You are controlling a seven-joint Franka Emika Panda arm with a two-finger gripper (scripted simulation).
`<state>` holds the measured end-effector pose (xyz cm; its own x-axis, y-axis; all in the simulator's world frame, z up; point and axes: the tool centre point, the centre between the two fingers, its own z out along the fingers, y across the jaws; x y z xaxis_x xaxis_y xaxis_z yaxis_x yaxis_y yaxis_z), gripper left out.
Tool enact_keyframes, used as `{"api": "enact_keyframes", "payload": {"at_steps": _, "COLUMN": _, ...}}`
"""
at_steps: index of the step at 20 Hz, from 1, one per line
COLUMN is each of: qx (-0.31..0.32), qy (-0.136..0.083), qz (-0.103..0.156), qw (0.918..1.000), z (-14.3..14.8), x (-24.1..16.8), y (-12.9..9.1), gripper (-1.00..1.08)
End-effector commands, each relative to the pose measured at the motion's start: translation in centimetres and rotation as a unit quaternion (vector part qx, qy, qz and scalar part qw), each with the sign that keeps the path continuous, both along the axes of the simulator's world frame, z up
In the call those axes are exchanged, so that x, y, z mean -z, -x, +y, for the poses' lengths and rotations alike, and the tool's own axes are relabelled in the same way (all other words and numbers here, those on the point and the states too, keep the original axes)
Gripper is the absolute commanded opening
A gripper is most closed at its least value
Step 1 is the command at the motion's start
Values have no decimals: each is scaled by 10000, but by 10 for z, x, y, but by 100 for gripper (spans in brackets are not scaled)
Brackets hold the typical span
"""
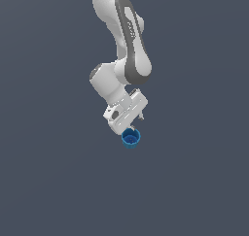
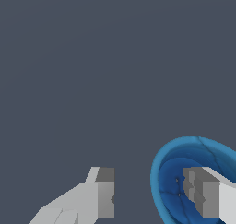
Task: Pick up the object and move it to a goal position.
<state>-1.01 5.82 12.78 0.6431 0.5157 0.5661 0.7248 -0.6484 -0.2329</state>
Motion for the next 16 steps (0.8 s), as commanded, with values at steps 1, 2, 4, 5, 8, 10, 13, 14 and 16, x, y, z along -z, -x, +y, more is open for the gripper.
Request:
{"api": "enact_keyframes", "payload": {"at_steps": 1, "qx": -66, "qy": -23, "qz": -154, "qw": 9999, "z": 0, "x": 2, "y": 0, "gripper": 28}}
{"api": "enact_keyframes", "payload": {"at_steps": 2, "qx": -91, "qy": -30, "qz": -214, "qw": 9997, "z": 0, "x": 3, "y": 1, "gripper": 28}}
{"api": "enact_keyframes", "payload": {"at_steps": 4, "qx": -138, "qy": -42, "qz": -335, "qw": 9993, "z": -1, "x": 4, "y": 1, "gripper": 28}}
{"api": "enact_keyframes", "payload": {"at_steps": 5, "qx": -160, "qy": -45, "qz": -395, "qw": 9991, "z": -1, "x": 5, "y": 1, "gripper": 28}}
{"api": "enact_keyframes", "payload": {"at_steps": 8, "qx": -225, "qy": -50, "qz": -577, "qw": 9981, "z": -1, "x": 8, "y": 2, "gripper": 28}}
{"api": "enact_keyframes", "payload": {"at_steps": 10, "qx": -265, "qy": -48, "qz": -698, "qw": 9972, "z": -2, "x": 9, "y": 2, "gripper": 28}}
{"api": "enact_keyframes", "payload": {"at_steps": 13, "qx": -321, "qy": -35, "qz": -880, "qw": 9956, "z": -3, "x": 12, "y": 3, "gripper": 28}}
{"api": "enact_keyframes", "payload": {"at_steps": 14, "qx": -339, "qy": -29, "qz": -940, "qw": 9950, "z": -3, "x": 13, "y": 3, "gripper": 28}}
{"api": "enact_keyframes", "payload": {"at_steps": 16, "qx": -373, "qy": -13, "qz": -1059, "qw": 9937, "z": -4, "x": 15, "y": 4, "gripper": 28}}
